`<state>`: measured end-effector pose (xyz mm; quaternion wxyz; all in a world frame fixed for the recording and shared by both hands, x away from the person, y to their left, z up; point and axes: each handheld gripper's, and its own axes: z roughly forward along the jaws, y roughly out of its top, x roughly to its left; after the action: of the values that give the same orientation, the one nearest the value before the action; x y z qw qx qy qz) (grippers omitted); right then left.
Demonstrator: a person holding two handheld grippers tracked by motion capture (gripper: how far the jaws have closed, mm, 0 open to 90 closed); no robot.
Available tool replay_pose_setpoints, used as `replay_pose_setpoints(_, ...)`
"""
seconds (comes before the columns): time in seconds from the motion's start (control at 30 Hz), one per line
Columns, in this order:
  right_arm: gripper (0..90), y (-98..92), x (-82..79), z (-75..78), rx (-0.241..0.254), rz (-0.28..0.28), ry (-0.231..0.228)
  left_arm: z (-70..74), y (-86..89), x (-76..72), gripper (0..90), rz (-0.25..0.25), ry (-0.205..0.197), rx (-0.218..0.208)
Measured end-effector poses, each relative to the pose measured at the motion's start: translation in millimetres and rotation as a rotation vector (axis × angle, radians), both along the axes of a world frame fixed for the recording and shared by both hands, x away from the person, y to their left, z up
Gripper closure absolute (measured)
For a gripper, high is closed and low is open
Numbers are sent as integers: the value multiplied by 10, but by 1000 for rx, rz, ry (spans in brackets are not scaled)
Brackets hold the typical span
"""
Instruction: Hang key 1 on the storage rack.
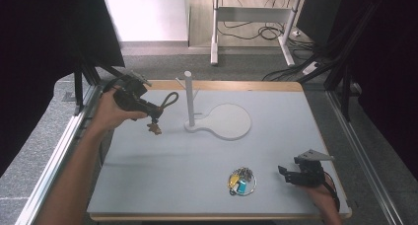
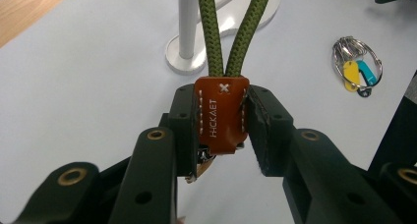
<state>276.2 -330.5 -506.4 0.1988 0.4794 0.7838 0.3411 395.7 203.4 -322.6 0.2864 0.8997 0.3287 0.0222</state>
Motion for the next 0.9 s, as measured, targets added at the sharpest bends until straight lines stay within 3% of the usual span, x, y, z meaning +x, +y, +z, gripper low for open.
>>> replay_pose_setpoints(0.9,255,1,6,-10,-1,-2,7,-33,38,319,666,38,29,-14)
